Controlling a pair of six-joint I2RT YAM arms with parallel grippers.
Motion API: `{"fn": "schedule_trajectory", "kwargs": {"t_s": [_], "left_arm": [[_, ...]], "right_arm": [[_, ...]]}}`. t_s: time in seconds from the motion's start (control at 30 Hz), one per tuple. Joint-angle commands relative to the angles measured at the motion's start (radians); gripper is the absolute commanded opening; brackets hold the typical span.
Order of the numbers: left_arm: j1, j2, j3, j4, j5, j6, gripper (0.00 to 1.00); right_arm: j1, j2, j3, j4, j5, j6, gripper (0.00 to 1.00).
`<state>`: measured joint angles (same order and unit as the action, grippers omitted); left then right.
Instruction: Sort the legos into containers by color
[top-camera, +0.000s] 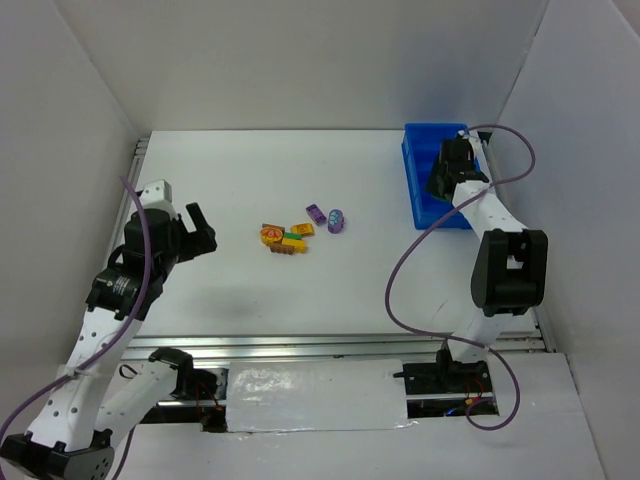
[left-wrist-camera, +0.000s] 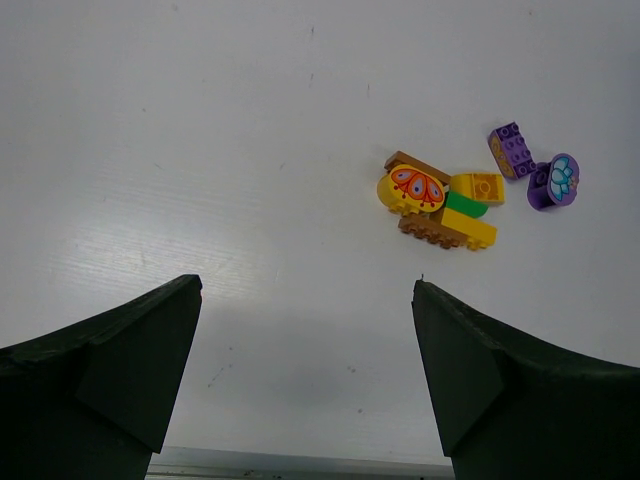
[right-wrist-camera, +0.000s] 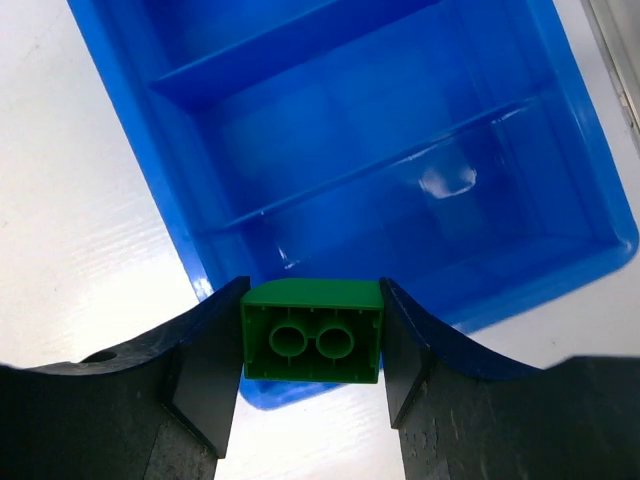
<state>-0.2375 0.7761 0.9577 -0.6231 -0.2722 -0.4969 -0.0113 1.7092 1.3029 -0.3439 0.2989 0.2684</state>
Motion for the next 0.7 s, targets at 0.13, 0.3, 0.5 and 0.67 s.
{"fn": "schedule_trajectory", "kwargs": {"t_s": [0.13,0.3,0.5,0.67], "left_arm": [[-0.022,0.000,0.003,0.037,0.007,0.023,1.00],[-0.032,0.012,0.004,0.037,0.011,0.024,1.00],[-0.039,0.008,0.004,0.037,0.010,0.026,0.99],[-0.040,0.008,0.003,0.040,0.014,0.029,0.99]], "right_arm": [[-0.033,0.102,0.045,0.043,0.060,0.003,0.01],[-0.038,0.148,0.082,0.017,0.048,0.008,0.06],[-0.036,0.127,0.053,0.036,0.046,0.011,0.41],[-0.036,0.102,0.055,0.031,0.042,0.012,0.58]]}}
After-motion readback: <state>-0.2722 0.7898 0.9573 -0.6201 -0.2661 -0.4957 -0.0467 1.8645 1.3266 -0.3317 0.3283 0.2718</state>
